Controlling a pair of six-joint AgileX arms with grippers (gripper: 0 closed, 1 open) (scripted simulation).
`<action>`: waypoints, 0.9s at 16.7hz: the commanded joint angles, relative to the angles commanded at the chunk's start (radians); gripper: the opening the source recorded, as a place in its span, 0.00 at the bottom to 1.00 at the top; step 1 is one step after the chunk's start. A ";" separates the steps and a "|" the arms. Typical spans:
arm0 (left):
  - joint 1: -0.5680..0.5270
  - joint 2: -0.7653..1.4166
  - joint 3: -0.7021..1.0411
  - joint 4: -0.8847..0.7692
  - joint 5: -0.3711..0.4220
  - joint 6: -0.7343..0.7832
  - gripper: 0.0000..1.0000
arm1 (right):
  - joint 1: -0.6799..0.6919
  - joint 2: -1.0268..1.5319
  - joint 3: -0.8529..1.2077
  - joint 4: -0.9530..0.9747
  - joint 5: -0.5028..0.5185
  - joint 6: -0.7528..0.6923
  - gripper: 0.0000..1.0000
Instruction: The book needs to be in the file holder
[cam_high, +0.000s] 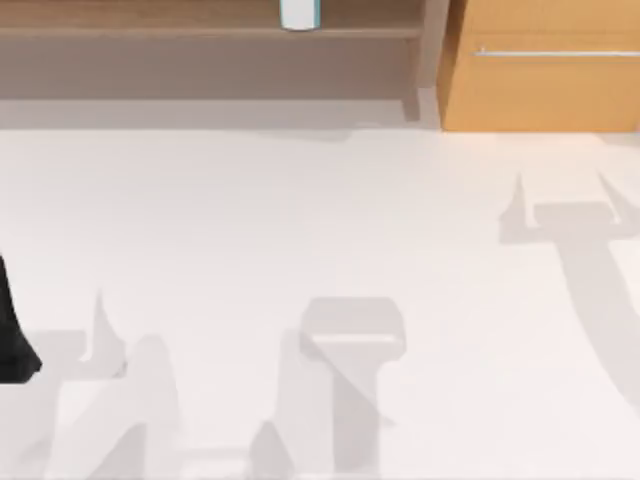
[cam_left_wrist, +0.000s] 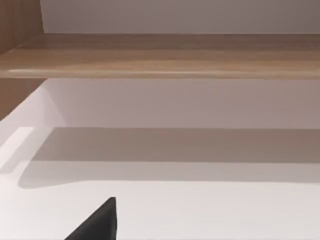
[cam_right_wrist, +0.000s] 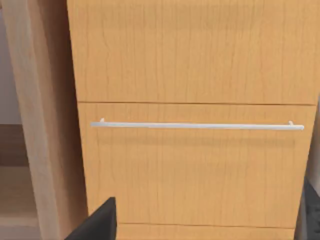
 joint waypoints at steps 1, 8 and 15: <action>0.000 0.000 0.000 0.000 0.000 0.000 1.00 | 0.036 0.099 0.076 0.024 0.033 0.001 1.00; 0.000 0.000 0.000 0.000 0.000 0.000 1.00 | 0.269 0.801 0.614 0.189 0.255 -0.006 1.00; 0.000 0.000 0.000 0.000 0.000 0.000 1.00 | 0.391 1.348 1.039 0.314 0.425 -0.021 1.00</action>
